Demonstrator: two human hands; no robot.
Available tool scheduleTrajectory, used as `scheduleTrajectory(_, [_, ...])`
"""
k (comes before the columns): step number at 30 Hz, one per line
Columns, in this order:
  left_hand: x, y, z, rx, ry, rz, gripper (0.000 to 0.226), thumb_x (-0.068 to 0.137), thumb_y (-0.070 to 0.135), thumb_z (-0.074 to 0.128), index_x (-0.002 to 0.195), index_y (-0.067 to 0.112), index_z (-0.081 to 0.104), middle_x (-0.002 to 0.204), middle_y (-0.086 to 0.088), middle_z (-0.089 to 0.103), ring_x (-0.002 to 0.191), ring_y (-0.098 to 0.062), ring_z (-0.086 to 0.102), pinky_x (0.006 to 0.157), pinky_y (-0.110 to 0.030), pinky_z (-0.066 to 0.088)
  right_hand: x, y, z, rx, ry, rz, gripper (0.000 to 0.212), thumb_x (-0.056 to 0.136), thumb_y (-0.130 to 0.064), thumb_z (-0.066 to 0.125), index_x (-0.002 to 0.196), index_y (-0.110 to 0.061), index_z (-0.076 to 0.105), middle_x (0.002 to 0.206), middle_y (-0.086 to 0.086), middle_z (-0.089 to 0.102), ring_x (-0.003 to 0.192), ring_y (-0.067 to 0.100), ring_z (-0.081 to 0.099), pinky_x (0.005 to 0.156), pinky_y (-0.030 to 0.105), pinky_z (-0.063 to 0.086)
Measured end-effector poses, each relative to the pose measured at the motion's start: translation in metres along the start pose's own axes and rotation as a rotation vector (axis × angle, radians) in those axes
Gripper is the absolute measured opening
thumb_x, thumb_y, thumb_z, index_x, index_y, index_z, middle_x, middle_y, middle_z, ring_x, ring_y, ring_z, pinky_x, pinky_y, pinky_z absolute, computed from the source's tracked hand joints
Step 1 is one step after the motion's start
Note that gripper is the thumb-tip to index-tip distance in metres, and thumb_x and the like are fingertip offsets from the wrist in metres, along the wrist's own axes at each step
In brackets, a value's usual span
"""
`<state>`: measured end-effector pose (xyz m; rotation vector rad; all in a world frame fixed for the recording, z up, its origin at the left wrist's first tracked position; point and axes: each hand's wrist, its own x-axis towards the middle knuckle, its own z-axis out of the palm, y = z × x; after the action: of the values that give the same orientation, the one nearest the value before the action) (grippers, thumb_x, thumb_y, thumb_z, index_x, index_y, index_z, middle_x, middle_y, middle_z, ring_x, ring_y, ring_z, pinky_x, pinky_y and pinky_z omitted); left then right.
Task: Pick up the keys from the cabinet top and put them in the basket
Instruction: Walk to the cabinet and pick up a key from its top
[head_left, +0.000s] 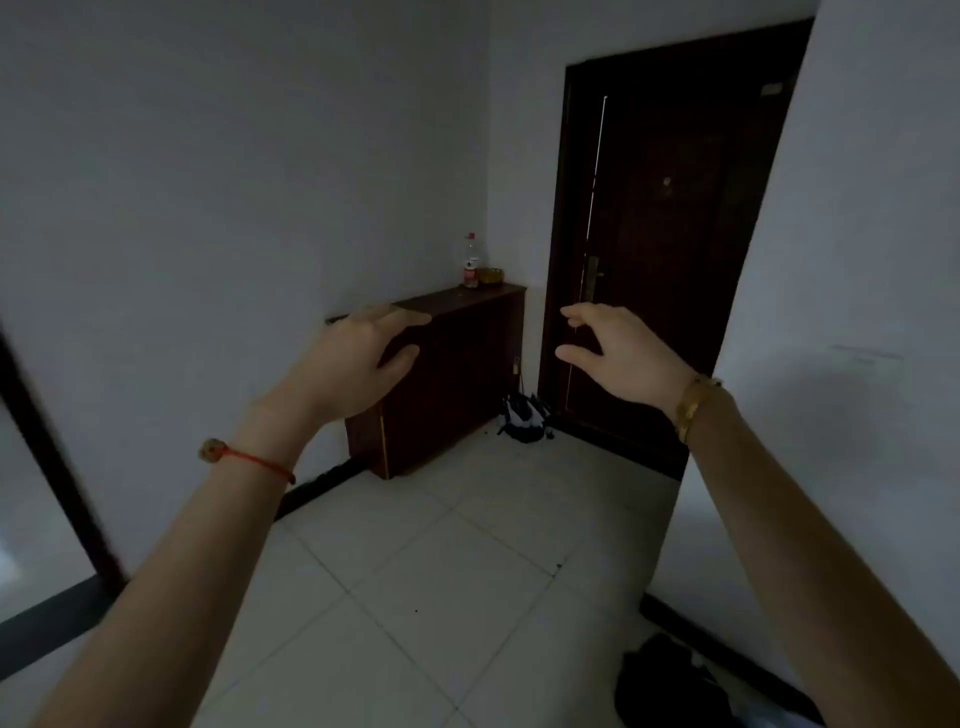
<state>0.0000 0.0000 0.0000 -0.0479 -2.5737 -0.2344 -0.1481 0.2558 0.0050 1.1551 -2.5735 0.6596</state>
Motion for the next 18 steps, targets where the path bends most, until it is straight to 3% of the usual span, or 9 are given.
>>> scheduleTrajectory(7, [0.047,-0.048,0.042,-0.007,-0.017,-0.025,0.044,0.096,0.025,0.047,0.140,0.017,0.047,0.140,-0.009,0.054,0.128,-0.027,0.049,0.108,-0.045,0.041,0.064,0.023,0.041,0.009,0.016,-0.002,0.055,0.092,-0.036,0.052,0.142,-0.017,0.037,0.140,0.006,0.050,0.131,0.023,0.040,0.112,0.043,0.034])
scheduleTrajectory(18, [0.094,-0.089,0.123,-0.051,-0.076,-0.056,0.045,0.096,0.027,0.048,0.140,0.019,0.047,0.137,-0.007,0.056,0.126,-0.026,0.050,0.106,-0.041,0.042,0.124,0.077,0.100,0.034,-0.023,0.006,0.053,0.093,-0.036,0.053,0.140,-0.016,0.039,0.138,0.005,0.052,0.130,0.021,0.042,0.109,0.039,0.036])
